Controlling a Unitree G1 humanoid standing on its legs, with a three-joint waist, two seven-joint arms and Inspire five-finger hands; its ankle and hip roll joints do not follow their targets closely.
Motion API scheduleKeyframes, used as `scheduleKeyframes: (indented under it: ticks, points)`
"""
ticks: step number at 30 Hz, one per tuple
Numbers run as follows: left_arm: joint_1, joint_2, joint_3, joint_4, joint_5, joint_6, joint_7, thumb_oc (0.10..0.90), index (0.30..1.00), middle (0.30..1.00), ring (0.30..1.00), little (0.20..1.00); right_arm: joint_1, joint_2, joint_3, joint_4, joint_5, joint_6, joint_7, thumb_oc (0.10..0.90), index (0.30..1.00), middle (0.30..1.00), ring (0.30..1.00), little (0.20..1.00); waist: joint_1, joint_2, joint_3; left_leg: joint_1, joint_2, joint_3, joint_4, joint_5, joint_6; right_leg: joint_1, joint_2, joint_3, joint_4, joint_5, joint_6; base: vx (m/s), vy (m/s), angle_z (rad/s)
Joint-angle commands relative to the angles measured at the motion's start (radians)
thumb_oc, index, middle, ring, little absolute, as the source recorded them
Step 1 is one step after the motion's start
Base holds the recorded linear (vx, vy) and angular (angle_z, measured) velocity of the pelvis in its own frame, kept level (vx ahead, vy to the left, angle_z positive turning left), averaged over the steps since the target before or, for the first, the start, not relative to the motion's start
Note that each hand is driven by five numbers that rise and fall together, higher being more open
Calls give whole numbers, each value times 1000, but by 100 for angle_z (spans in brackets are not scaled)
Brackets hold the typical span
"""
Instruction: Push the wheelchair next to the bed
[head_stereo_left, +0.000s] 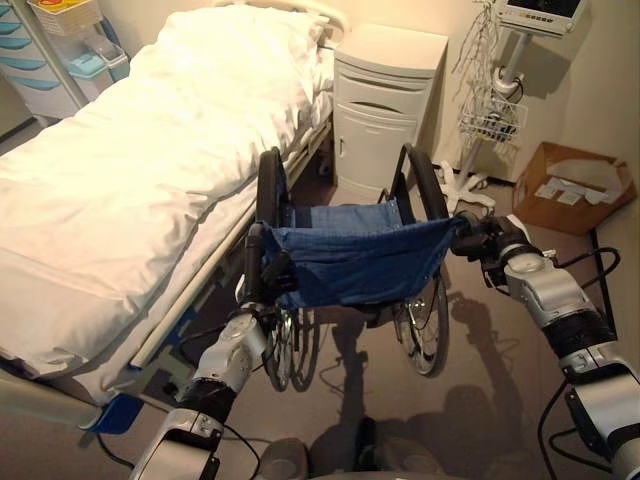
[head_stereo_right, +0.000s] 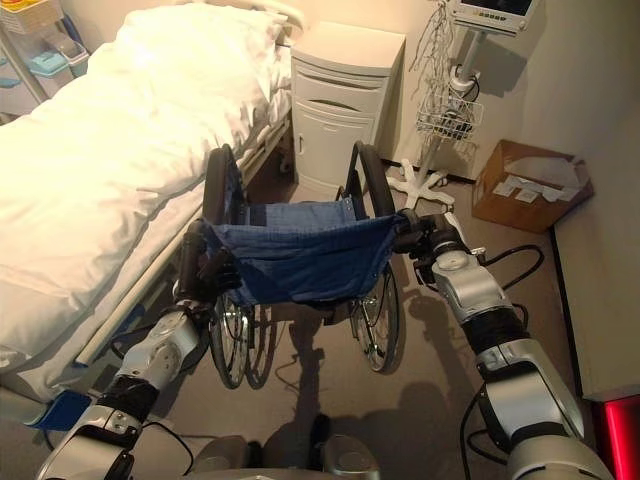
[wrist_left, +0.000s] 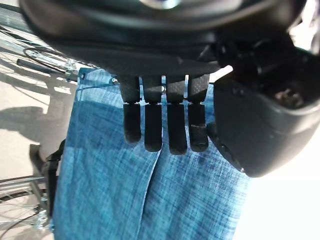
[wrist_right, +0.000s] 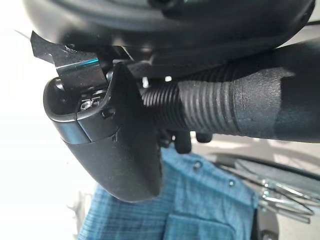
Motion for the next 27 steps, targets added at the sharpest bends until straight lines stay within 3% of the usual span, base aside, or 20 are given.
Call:
scheduleKeyframes:
  ticks: [1, 3, 4, 5, 7, 8, 9, 10, 27]
  points:
    - [-119, 64, 40, -83, 11, -146, -18, 400, 300, 300, 300, 300, 26, 53, 4, -65, 52, -117, 2, 400, 300, 300, 300, 300, 67, 0, -42, 14, -55, -11, -47, 130, -3, 123, 6, 32, -17, -32, 77, 36, 53, -40]
    - [-143, 67, 45, -64, 9, -131, -17, 400, 300, 300, 300, 300, 46, 48, -5, -66, 49, -129, 30, 400, 300, 300, 300, 300, 60, 4, -56, 51, -62, -10, -101, 129, -2, 133, 10, 15, -45, -29, 79, 41, 78, -27]
    - [-148, 65, 46, -52, 10, -134, -17, 400, 300, 300, 300, 300, 49, 48, -7, -66, 53, -133, 42, 435, 352, 352, 352, 352, 57, 7, -63, 64, -63, -10, -125, 134, -3, 136, 12, 8, -55, -28, 80, 30, 90, -7]
    - [-151, 64, 49, -48, 11, -133, -17, 400, 300, 300, 300, 300, 55, 51, -10, -72, 50, -131, 51, 800, 900, 900, 900, 900, 55, 11, -68, 74, -65, -12, -145, 139, -3, 138, 15, 7, -64, -27, 80, 12, 67, 5]
    - [-151, 66, 52, -40, 11, -134, -22, 400, 300, 300, 300, 300, 64, 50, -13, -77, 54, -133, 62, 800, 900, 900, 900, 900, 52, 15, -72, 83, -66, -13, -162, 144, -3, 138, 16, 7, -69, -26, 81, -7, 52, 9]
    - [-151, 70, 54, -45, 9, -125, -16, 518, 476, 476, 476, 476, 74, 47, -21, -91, 58, -135, 78, 800, 900, 900, 900, 900, 49, 19, -75, 88, -68, -20, -180, 148, -1, 133, 19, 8, -74, -25, 82, -32, 49, 7]
    - [-148, 72, 56, -47, 12, -120, -13, 773, 860, 860, 860, 860, 78, 46, -25, -99, 61, -133, 85, 800, 900, 900, 900, 900, 49, 20, -76, 90, -69, -20, -185, 149, 0, 130, 20, 8, -76, -24, 83, -36, 46, 8]
    - [-146, 72, 57, -48, 13, -118, -11, 800, 900, 900, 900, 900, 80, 46, -26, -102, 62, -132, 89, 800, 900, 900, 900, 900, 48, 20, -76, 91, -69, -19, -187, 150, 0, 130, 20, 8, -77, -24, 84, -29, 37, 9]
    - [-40, 82, 102, -148, 44, -109, -10, 800, 900, 900, 900, 900, 140, 34, -109, -178, 107, -156, 84, 800, 900, 900, 900, 900, 63, 16, -79, 136, -74, 4, -231, 131, 22, 139, 20, -12, -114, -10, 95, -6, 5, 1]
